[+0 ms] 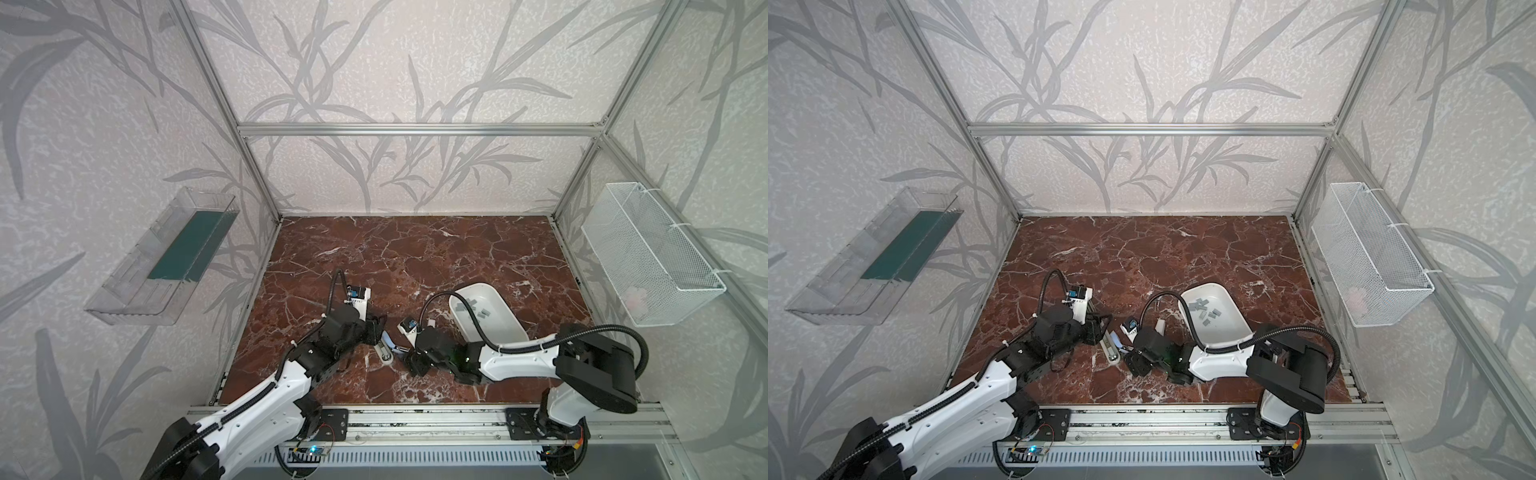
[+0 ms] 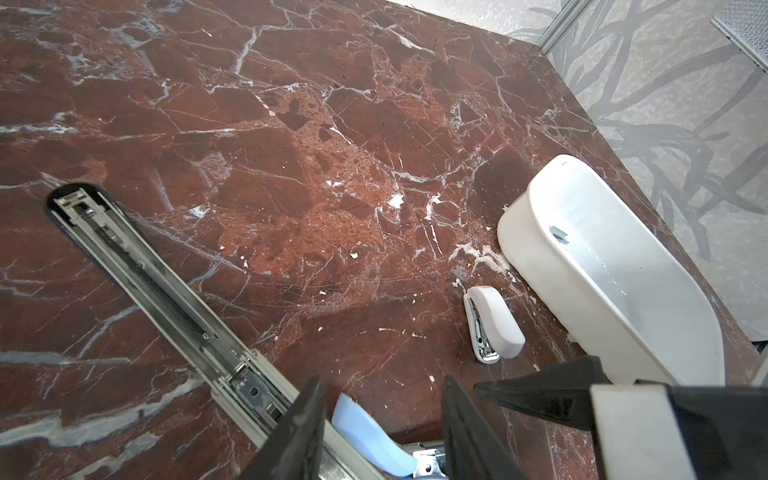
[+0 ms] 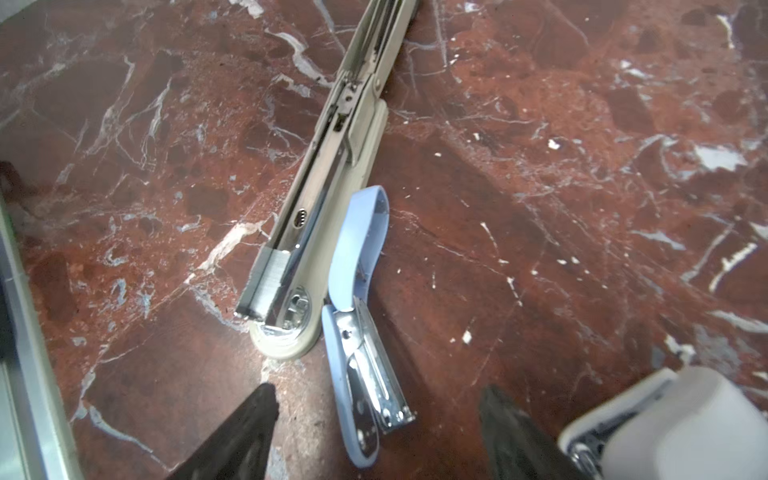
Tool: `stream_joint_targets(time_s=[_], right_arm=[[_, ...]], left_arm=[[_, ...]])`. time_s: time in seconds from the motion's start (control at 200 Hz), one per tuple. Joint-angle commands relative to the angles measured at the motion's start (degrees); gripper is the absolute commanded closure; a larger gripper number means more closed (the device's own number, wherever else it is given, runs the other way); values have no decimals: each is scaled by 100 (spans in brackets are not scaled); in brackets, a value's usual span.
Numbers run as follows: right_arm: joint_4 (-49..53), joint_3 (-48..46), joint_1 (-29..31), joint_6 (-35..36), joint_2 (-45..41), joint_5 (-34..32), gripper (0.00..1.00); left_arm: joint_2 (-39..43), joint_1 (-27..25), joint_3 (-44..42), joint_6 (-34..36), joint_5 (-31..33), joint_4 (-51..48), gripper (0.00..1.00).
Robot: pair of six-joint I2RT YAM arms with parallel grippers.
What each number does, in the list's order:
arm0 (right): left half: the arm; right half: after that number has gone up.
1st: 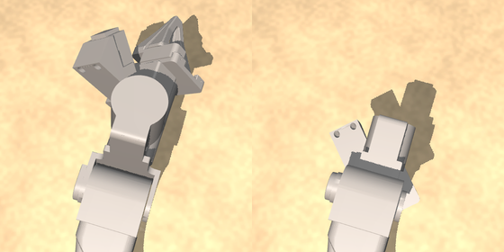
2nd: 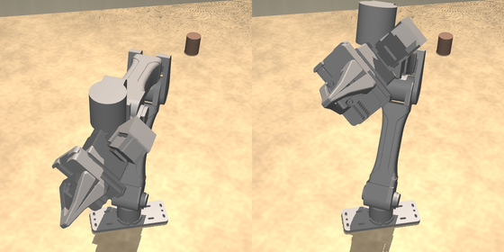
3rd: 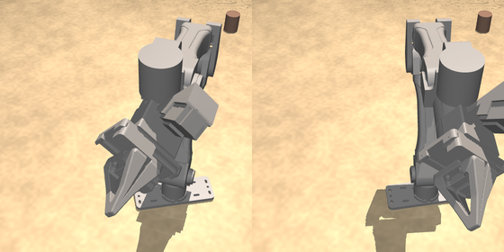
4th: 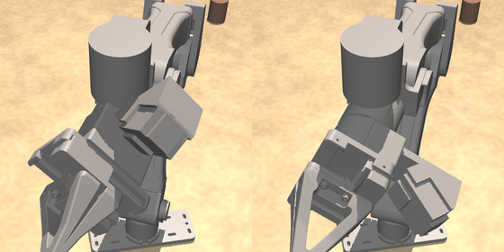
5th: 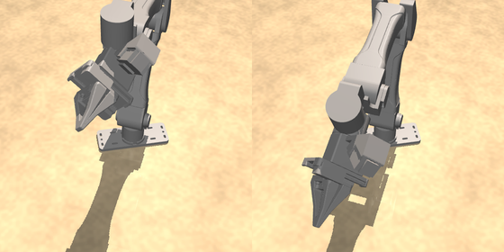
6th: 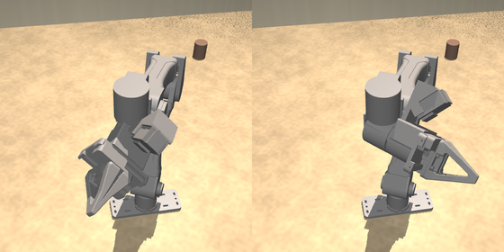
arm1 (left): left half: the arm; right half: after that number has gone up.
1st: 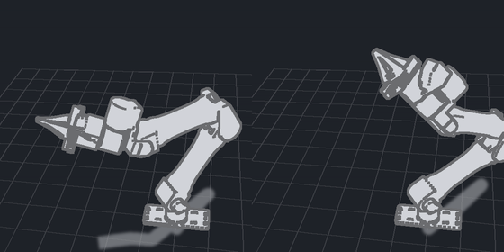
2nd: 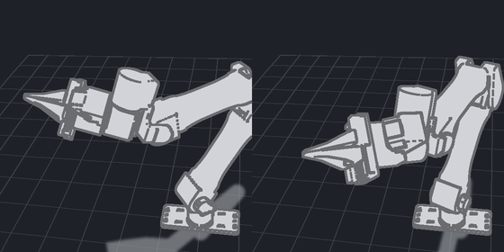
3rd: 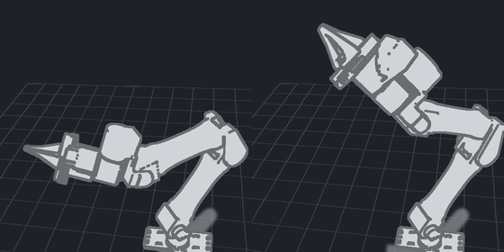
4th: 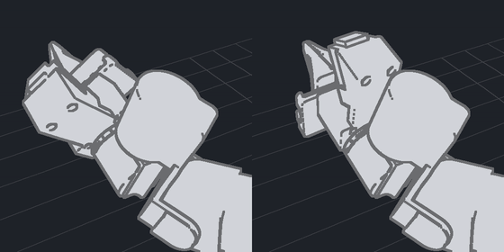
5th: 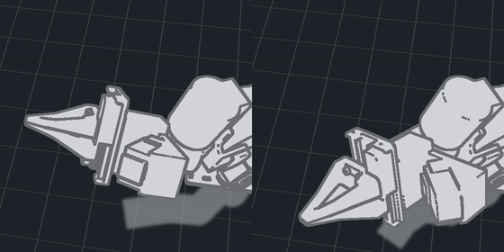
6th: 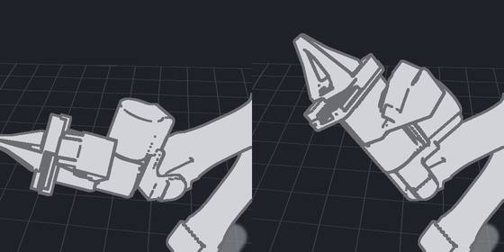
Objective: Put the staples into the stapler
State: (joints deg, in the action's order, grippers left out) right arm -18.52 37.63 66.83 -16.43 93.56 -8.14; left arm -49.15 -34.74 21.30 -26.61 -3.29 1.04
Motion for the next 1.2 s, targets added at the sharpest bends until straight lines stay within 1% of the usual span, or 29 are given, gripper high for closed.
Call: stream_joint_targets(time_s=[0.0,0.135,0.28,0.37,0.465,0.61,0.775,0.835,0.955,1.075,1.195], right_arm=[[-156,192,78,424,277,-97,29],[-96,254,153,569,466,-463,36],[-21,287,228,629,622,-754,46],[-5,303,356,680,669,-953,55],[14,315,483,706,683,-1240,63],[27,292,517,660,620,-1377,74],[73,193,542,749,454,-1589,76],[125,167,549,787,222,-1670,76],[457,259,599,848,64,-1984,77],[1358,608,670,722,-107,-2640,77],[2555,1162,855,426,114,-3656,77]], left_arm=[[85,21,199,-20,49,-93,53],[124,34,199,-11,61,-122,53],[156,29,171,-6,71,-104,52],[135,39,164,-36,99,-104,52],[124,55,175,-136,202,-148,51],[122,157,190,-270,232,-206,48],[125,366,157,-360,46,-117,45],[140,446,164,-361,-33,-91,45],[159,560,175,-345,-236,47,44],[69,623,151,-296,-344,192,44],[47,645,44,-309,-431,385,43]])
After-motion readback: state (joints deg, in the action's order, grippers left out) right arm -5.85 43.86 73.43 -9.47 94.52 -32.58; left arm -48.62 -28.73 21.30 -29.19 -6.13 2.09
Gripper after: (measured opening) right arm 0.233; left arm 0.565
